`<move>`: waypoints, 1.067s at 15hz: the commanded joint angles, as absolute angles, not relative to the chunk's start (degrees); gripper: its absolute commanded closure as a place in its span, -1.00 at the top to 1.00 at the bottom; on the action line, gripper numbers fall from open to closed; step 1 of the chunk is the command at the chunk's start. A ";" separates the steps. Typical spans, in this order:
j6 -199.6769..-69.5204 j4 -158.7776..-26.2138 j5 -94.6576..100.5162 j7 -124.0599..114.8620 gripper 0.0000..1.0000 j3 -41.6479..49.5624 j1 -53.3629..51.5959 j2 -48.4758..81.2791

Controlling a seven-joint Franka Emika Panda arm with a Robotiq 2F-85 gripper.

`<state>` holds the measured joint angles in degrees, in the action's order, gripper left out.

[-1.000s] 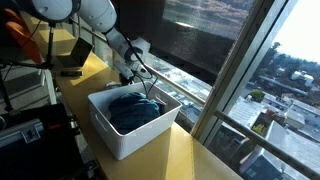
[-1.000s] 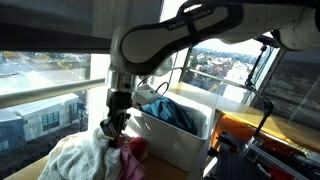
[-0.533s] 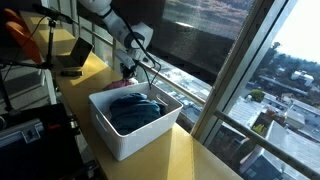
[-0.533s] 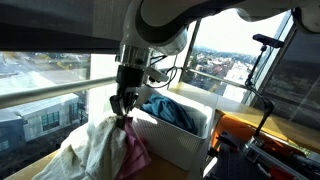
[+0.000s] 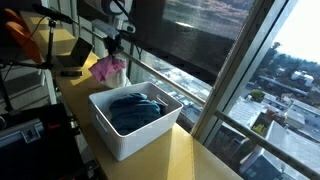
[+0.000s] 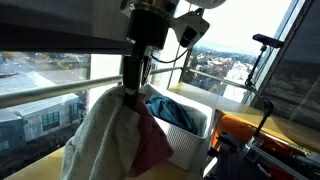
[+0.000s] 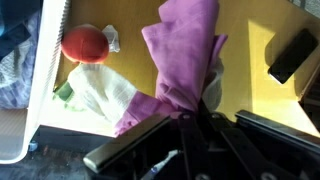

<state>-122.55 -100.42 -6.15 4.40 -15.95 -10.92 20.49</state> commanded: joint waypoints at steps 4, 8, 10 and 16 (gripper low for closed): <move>-123.18 -105.91 -7.86 7.04 -0.96 -12.32 -8.07 1.56; -122.46 -105.37 -9.14 9.06 -0.96 -7.54 -5.14 -6.38; -121.41 -105.09 -9.83 11.11 -0.96 -4.70 -3.86 -9.73; -123.59 -110.13 -9.23 12.47 -0.96 0.21 -2.37 -12.71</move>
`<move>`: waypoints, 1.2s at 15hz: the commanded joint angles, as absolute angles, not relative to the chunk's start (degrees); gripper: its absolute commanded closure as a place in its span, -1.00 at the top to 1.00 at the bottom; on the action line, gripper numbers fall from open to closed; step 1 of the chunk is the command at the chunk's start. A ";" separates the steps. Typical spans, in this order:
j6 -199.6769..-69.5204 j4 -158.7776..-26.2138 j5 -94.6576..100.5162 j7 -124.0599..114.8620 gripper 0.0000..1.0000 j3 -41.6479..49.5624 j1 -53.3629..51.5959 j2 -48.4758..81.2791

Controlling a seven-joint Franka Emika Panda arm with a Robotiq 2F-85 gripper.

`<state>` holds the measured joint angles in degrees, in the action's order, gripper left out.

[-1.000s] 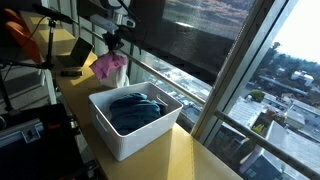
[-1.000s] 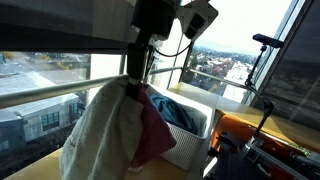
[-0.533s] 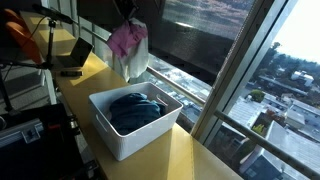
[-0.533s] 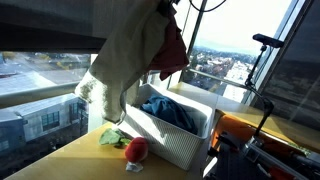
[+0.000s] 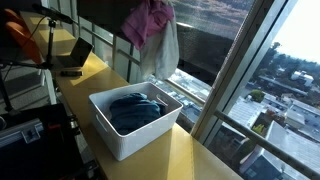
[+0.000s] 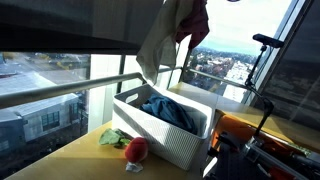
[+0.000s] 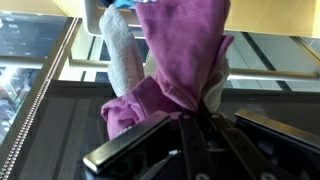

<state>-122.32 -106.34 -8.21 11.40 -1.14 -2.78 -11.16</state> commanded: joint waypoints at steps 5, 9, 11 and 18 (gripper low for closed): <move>-126.18 -116.64 -9.35 12.36 -0.96 2.08 -1.33 -11.35; -129.13 -120.22 -9.97 12.18 -0.96 2.33 -1.37 -9.32; -130.59 -121.48 -9.71 11.74 -0.96 1.75 -1.72 -8.10; -132.29 -124.11 -8.93 10.61 -0.96 -1.91 -4.14 -4.62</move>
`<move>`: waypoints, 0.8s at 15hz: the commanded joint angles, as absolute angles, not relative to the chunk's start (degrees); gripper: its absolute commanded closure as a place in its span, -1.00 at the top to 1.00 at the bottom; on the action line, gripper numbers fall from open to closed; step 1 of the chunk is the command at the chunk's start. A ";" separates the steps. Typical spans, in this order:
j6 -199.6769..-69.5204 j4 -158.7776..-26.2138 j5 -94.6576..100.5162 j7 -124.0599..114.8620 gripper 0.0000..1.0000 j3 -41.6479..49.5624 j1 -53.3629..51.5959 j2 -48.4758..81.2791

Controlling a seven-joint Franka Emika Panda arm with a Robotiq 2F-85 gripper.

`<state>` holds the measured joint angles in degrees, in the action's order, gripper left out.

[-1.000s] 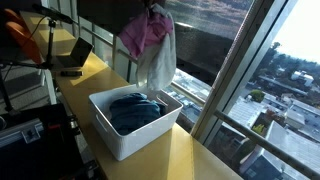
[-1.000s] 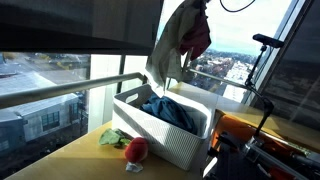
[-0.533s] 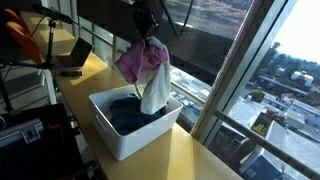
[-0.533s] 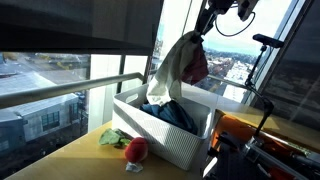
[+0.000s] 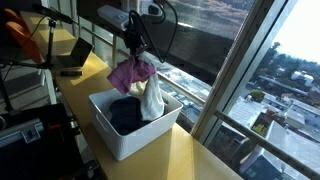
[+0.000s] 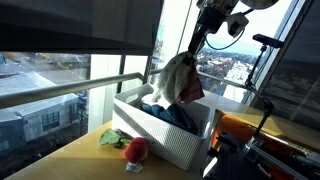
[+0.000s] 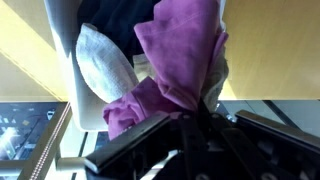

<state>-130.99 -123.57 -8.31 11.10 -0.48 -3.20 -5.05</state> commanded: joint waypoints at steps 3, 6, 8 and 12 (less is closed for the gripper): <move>-132.50 -124.69 -8.84 10.59 -0.96 -2.83 -4.65 -4.09; -132.53 -125.59 -8.86 10.90 -0.96 -2.66 -4.43 -4.11; -132.73 -126.12 -8.71 10.94 -0.96 -2.32 -3.98 -3.93; -133.54 -126.50 -7.92 10.65 -0.96 -1.15 -2.49 -2.63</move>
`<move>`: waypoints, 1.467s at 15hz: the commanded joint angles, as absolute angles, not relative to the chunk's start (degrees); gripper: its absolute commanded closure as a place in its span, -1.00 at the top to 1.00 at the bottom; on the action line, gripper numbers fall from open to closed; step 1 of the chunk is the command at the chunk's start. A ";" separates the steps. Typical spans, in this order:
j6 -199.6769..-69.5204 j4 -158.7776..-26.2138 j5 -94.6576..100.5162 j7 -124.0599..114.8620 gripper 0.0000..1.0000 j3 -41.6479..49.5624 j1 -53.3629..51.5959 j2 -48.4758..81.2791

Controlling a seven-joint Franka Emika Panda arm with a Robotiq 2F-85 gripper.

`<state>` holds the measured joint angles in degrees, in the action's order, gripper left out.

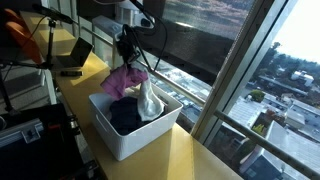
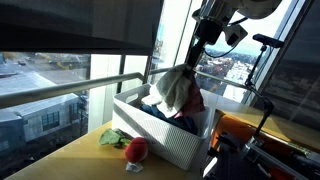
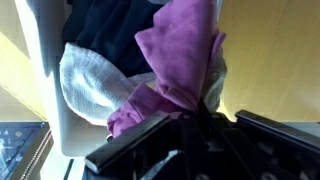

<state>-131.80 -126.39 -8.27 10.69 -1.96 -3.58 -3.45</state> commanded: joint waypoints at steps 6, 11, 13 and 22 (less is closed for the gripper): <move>-136.29 -125.36 -5.76 8.30 -0.31 0.74 0.30 0.80; -135.50 -123.86 -3.34 5.64 0.37 0.44 0.36 -1.88; -135.44 -122.65 -3.13 4.83 0.67 -0.73 -0.78 -3.60; -143.17 -124.61 3.20 3.92 1.00 -9.66 -9.66 1.76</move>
<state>-140.04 -123.61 -0.06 3.81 -7.64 -7.71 -0.52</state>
